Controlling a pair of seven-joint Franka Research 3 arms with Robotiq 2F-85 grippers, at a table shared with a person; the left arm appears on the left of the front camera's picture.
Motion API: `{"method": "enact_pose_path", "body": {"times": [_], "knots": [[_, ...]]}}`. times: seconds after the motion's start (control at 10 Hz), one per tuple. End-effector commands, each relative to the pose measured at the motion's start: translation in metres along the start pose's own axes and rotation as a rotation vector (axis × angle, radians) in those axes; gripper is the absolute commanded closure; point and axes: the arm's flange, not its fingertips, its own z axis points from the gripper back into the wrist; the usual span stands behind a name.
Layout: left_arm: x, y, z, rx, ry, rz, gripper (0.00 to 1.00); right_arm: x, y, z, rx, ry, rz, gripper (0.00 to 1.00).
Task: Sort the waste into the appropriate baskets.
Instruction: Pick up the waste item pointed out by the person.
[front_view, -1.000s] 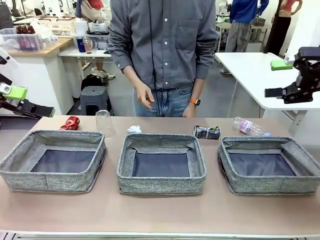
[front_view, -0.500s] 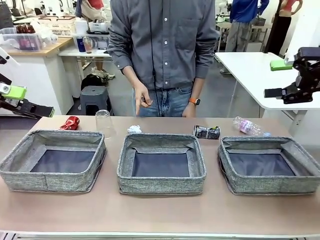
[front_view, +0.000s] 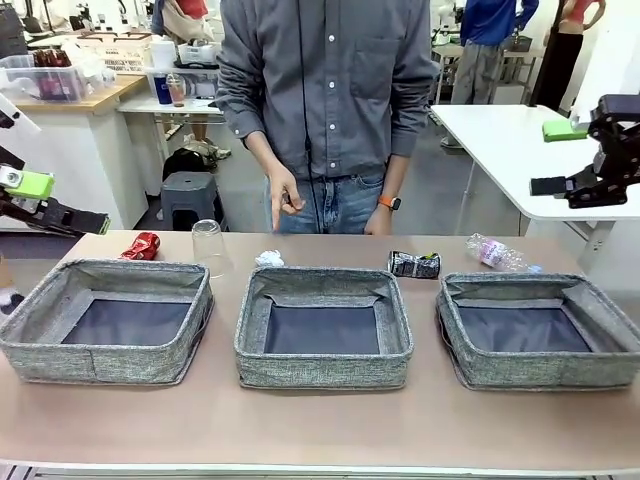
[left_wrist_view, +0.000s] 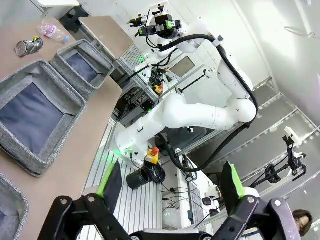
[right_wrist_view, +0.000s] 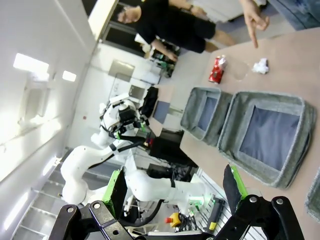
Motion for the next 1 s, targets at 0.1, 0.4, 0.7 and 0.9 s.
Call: {"method": "enact_pose_path", "body": {"times": [0.1,0.4,0.7,0.9], "knots": [[-0.001,0.001,-0.001,-0.013,-0.001,-0.025,0.0,0.004,-0.001,-0.004,0.024,-0.014,0.03,0.0],[-0.001,-0.003,0.0,0.007,-0.007,0.039,0.0,0.004,-0.001,-0.004,0.024,-0.014,0.03,0.0],[0.046,-0.014,-0.039,0.095,0.064,0.269,0.0,0.004,-0.001,-0.004,0.024,-0.014,0.03,0.0],[0.084,-0.004,-0.08,0.248,0.13,0.386,0.0,0.004,-0.001,-0.004,0.024,-0.014,0.03,0.0]]}}
